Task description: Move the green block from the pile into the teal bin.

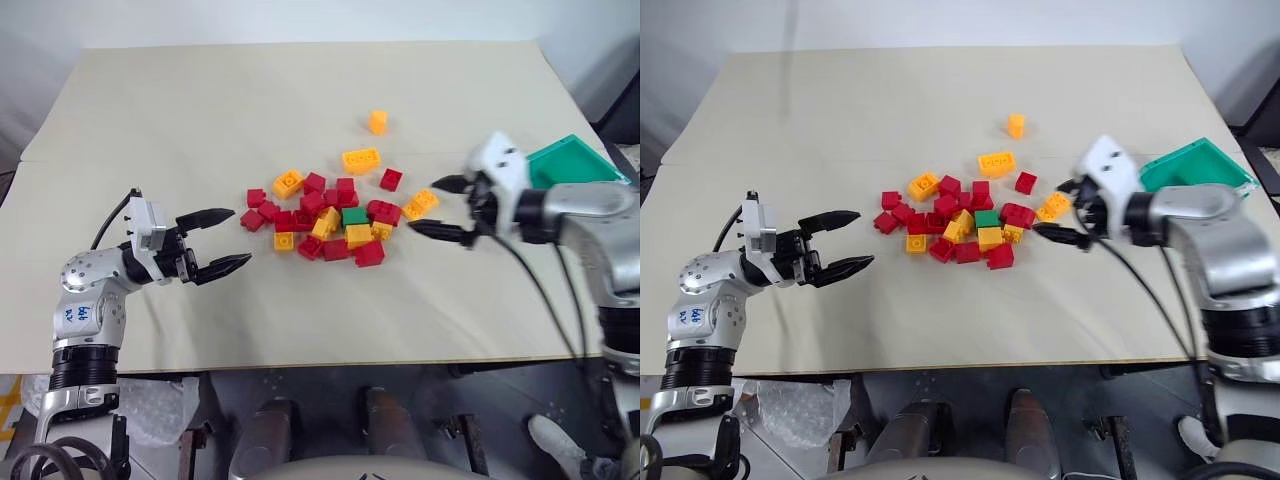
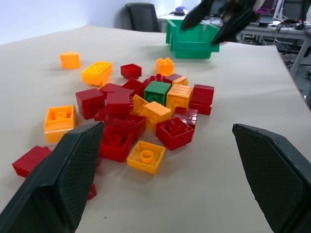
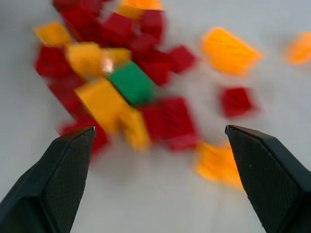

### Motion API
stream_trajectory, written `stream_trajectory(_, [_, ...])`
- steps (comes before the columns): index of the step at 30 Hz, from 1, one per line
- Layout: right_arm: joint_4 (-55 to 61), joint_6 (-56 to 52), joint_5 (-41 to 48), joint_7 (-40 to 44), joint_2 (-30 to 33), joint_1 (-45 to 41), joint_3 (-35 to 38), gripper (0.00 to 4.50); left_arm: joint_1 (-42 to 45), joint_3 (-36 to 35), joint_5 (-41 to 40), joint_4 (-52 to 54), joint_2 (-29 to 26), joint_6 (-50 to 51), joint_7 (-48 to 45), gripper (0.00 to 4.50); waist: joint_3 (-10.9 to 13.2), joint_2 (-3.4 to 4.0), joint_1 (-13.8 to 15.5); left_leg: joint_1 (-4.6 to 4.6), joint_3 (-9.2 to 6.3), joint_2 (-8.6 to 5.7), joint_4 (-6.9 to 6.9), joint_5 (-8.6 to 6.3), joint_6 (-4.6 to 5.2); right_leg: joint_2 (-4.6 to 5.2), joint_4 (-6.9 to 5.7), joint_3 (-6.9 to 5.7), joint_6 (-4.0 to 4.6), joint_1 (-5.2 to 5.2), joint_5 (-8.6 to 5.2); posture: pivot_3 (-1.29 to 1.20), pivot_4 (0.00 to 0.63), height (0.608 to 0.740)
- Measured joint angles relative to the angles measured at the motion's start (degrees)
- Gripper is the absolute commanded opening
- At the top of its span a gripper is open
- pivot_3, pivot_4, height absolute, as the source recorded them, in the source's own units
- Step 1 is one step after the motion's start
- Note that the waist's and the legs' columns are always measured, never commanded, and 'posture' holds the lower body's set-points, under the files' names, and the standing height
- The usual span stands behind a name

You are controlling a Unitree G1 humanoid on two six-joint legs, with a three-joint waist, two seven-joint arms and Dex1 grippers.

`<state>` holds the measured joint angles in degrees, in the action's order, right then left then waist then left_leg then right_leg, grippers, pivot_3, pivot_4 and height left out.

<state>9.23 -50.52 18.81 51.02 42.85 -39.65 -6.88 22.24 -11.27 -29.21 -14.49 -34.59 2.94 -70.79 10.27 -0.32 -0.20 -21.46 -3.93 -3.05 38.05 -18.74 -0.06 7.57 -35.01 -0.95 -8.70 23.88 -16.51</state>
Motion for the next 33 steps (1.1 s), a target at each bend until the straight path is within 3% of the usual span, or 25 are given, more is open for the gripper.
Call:
stream_trajectory(4, [-0.89, -5.51, -2.01, -4.78, -3.65, -3.25, -3.81, 4.47, -0.55, -0.67, -0.37, -0.03, 0.13, -0.38, -1.04, 4.5, 0.0, 0.0, 0.34, -0.15, -0.16, -0.16, 0.04, -0.03, 0.07, 0.11, -0.03, -0.1, -0.01, 0.02, 0.01, 0.0, 0.15, 0.74])
stream_trajectory(9, [-9.85, -11.14, -7.16, -13.35, -14.63, -11.66, -10.48, 4.47, -0.63, -0.82, -0.91, 0.07, 1.35, -1.0, -2.72, 4.5, 0.0, 0.0, -0.62, -0.16, -0.08, -0.13, -0.01, 0.0, 0.0, 0.03, -0.23, -0.12, 0.02, 0.21, -0.01, 0.0, 0.15, 0.74])
stream_trajectory(15, [-18.32, -16.3, -9.39, -16.95, -19.59, -18.41, -11.53, 4.47, -0.07, -0.9, -0.9, -0.44, 1.53, -1.16, -3.1, 4.5, 0.0, 0.0, -0.83, -0.25, -0.06, -0.19, 0.05, 0.0, 0.0, 0.1, -0.61, -0.09, 0.06, 0.46, -0.03, 0.0, 0.15, 0.74])
stream_trajectory(22, [-23.83, -23.32, -10.35, -17.06, -22.72, -25.74, -16.3, 4.47, 0.48, -0.83, -0.87, -1.7, 1.97, -1.74, -3.2, 4.5, -0.01, 0.01, -1.57, -0.25, -0.05, -0.19, 0.03, 0.0, 0.0, 0.08, -0.73, -0.12, 0.07, 0.55, -0.04, 0.0, 0.15, 0.74])
stream_trajectory(32, [-26.98, -24.51, -10.36, -14.38, -24.11, -27.13, -20.1, 4.47, 0.62, -0.82, -0.87, -1.73, 2.0, -1.82, -3.24, 4.5, -0.01, 0.01, -1.6, -0.25, -0.03, -0.21, 0.04, 0.0, 0.0, 0.1, -0.78, -0.1, 0.07, 0.59, -0.04, 0.0, 0.15, 0.74])
stream_trajectory(33, [-27.44, -24.09, -10.39, -14.35, -24.28, -27.23, -20.1, 4.3, 0.58, -0.82, -0.87, -1.71, 2.0, -1.78, -3.26, 4.5, -0.01, 0.01, -1.61, -0.25, -0.03, -0.21, 0.03, 0.0, 0.0, 0.09, -0.78, -0.1, 0.07, 0.59, -0.04, 0.0, 0.15, 0.74])
